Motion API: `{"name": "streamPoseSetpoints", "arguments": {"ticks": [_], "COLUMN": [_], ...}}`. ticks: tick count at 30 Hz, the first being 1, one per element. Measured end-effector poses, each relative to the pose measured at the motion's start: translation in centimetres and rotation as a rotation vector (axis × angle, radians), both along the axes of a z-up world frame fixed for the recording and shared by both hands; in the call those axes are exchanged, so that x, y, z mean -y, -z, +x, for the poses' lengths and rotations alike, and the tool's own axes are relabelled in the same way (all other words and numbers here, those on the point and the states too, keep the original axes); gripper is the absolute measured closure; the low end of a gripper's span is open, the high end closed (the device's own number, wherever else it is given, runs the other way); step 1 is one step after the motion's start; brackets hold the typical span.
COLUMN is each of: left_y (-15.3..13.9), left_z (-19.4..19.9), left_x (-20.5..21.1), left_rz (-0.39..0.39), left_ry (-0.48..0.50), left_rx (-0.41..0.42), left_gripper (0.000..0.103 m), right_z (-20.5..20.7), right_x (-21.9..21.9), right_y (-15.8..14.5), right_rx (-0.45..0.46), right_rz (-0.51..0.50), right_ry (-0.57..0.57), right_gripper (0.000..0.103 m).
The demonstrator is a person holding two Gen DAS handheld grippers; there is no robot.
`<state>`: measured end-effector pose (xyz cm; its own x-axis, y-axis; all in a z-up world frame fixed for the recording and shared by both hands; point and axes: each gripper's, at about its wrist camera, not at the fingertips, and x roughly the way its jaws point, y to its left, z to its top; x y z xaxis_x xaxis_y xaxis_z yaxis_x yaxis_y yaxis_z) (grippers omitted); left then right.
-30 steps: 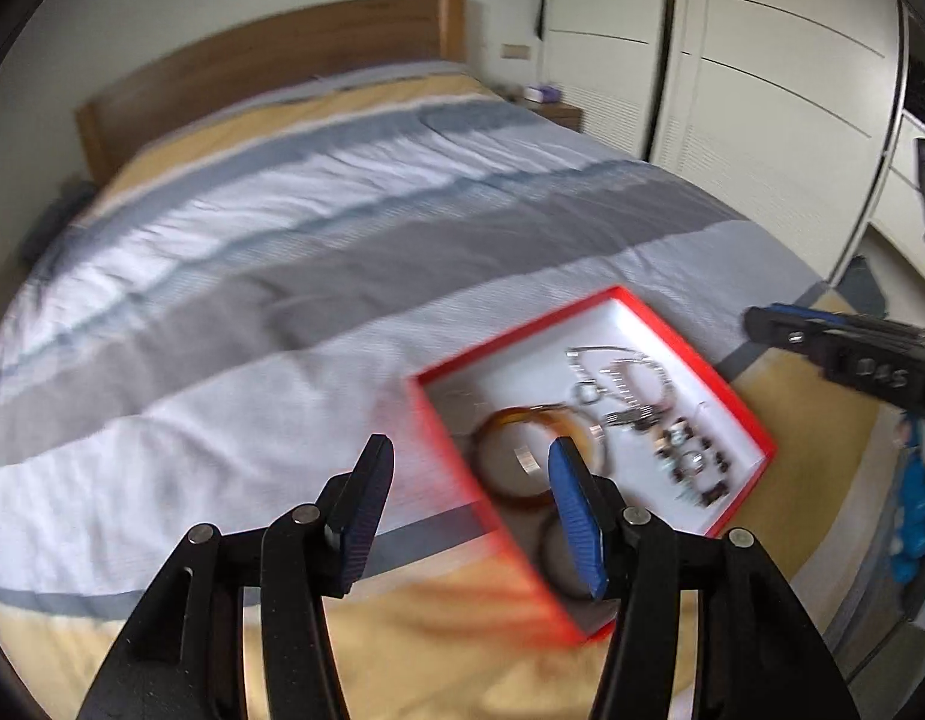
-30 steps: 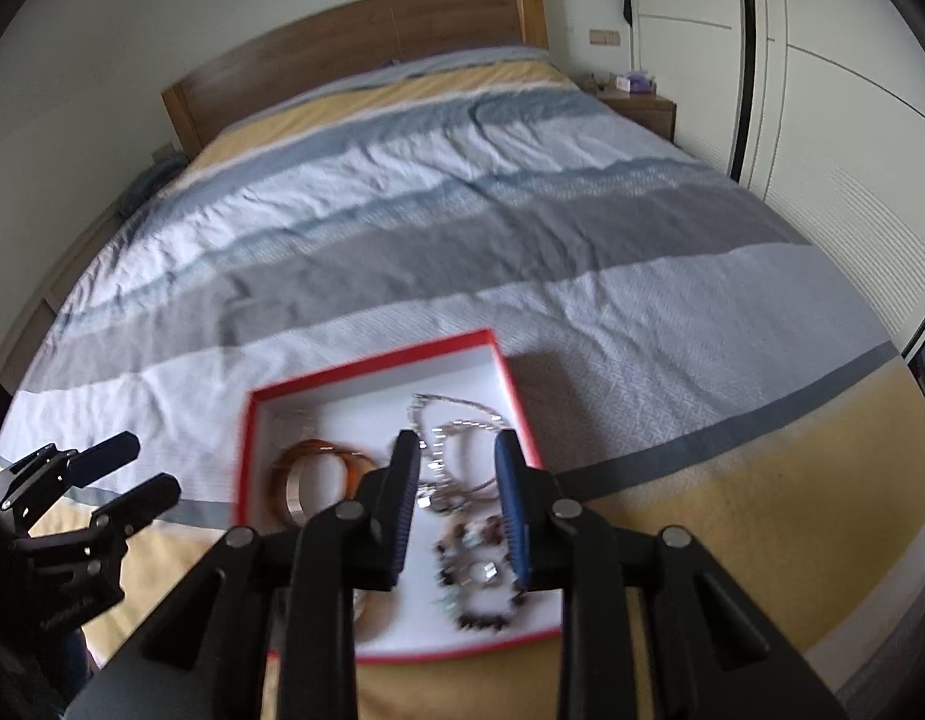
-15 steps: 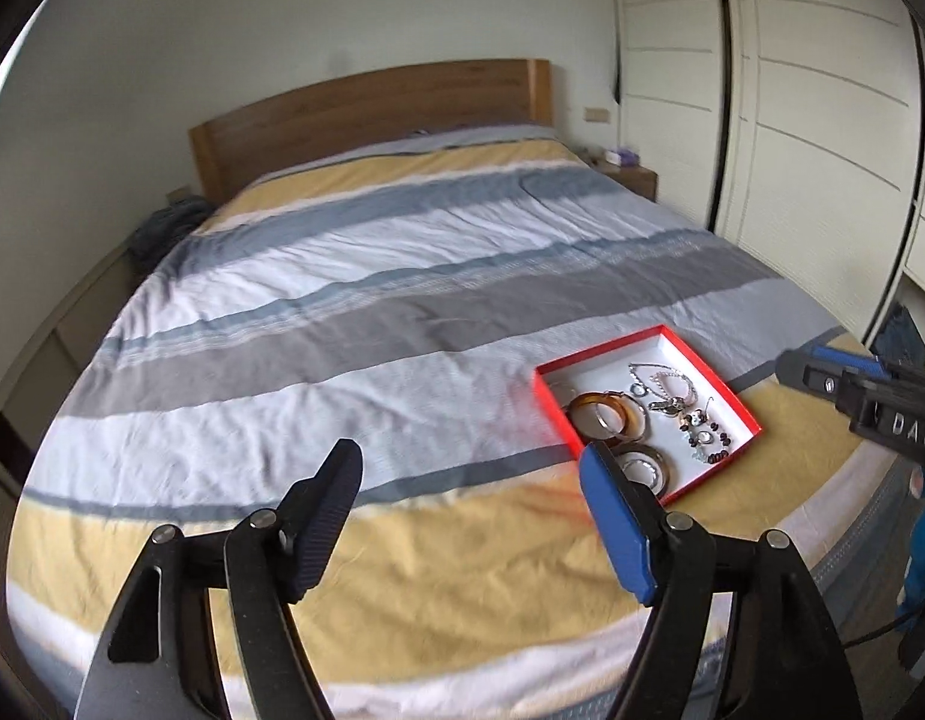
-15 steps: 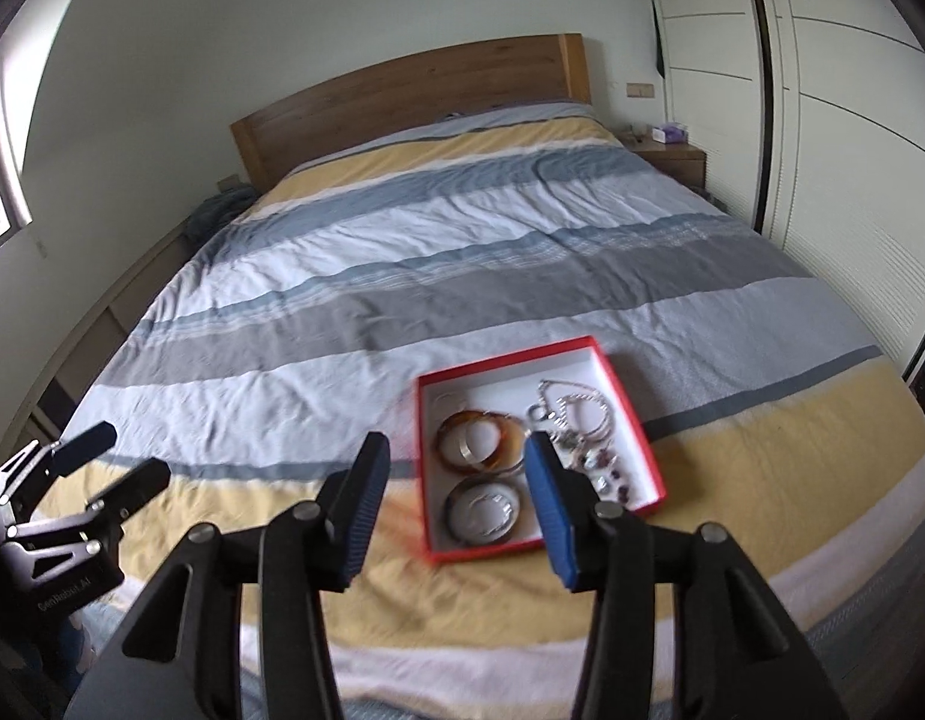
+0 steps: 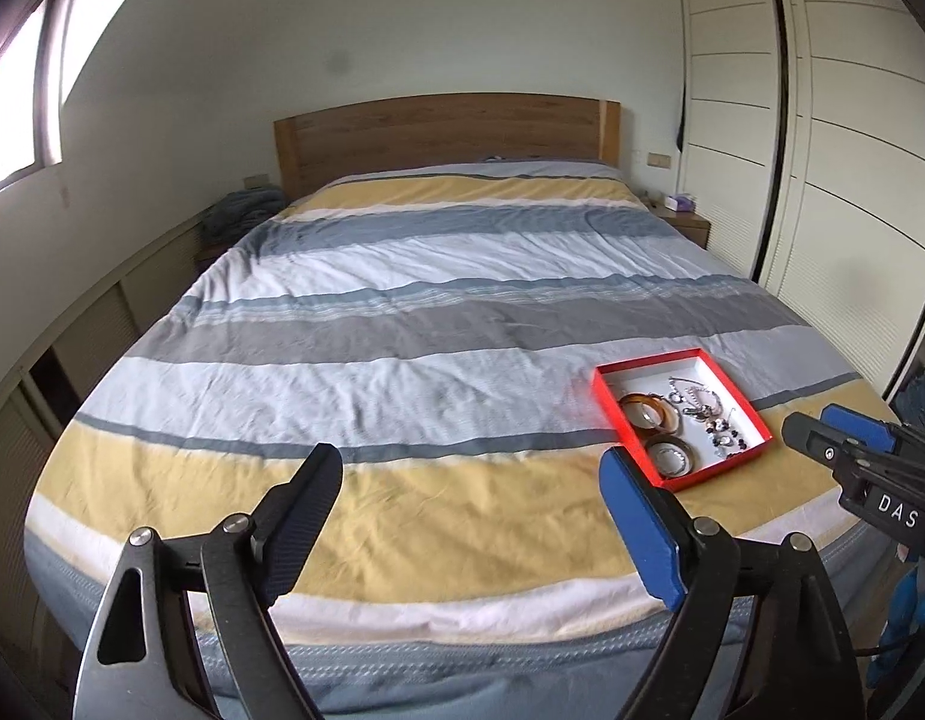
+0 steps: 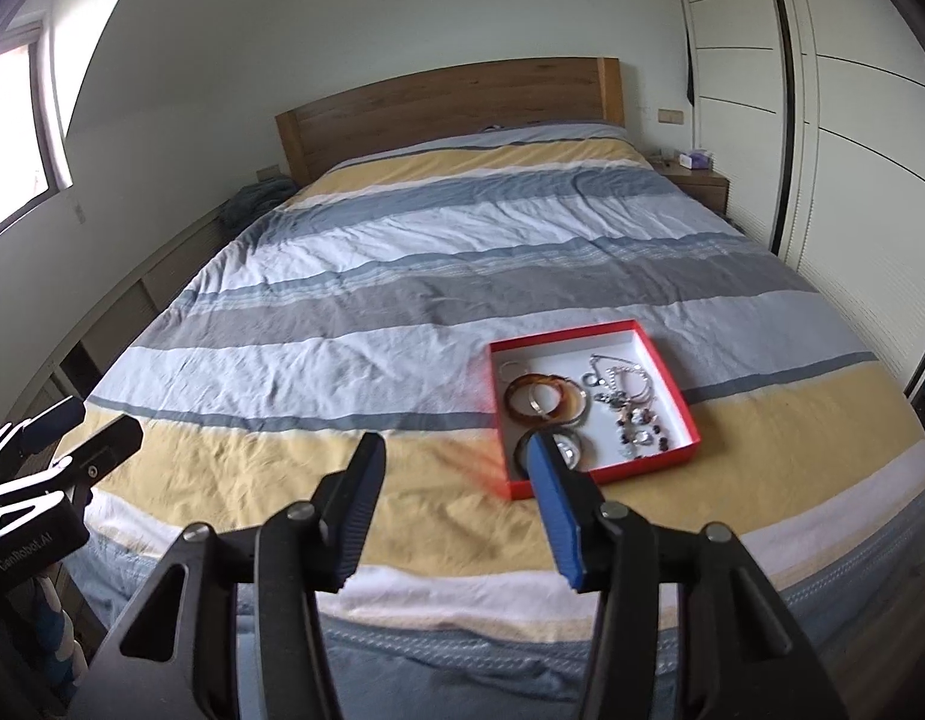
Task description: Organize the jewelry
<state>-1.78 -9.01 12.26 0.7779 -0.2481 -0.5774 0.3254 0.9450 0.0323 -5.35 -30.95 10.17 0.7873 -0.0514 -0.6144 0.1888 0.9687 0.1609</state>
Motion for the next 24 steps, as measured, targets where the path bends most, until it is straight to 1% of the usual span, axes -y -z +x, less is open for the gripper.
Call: {"name": "streamPoseSetpoints", "arguments": {"ticks": [4,9,17,24], "left_y": [0.3,0.8,2.1,3.6], "left_z": [-0.7,-1.4,-0.9,0.2], "left_x": [-1.5,-2.7,-3.6,-3.9], "left_rz": [-0.003,0.001,-0.010,0.004], "left_ry": [-0.023,-0.045,-0.052,-0.064], "left_rx": [0.003,0.026,0.016,-0.021], "left_gripper": [0.014,0.012,0.012,0.012], "right_z": [-0.8,-0.9,-0.3,0.6], "right_x": [-2.0,-3.5,-3.8,-3.9], "right_y": [0.2,1.1,2.6,4.1], "right_rx": [-0.004,-0.025,-0.069,-0.112], "right_rz": [-0.007,-0.014,-0.011,-0.013], "right_ry": [-0.019,-0.037,-0.039,-0.046], "right_gripper": [0.054,0.054,0.054,0.054]}}
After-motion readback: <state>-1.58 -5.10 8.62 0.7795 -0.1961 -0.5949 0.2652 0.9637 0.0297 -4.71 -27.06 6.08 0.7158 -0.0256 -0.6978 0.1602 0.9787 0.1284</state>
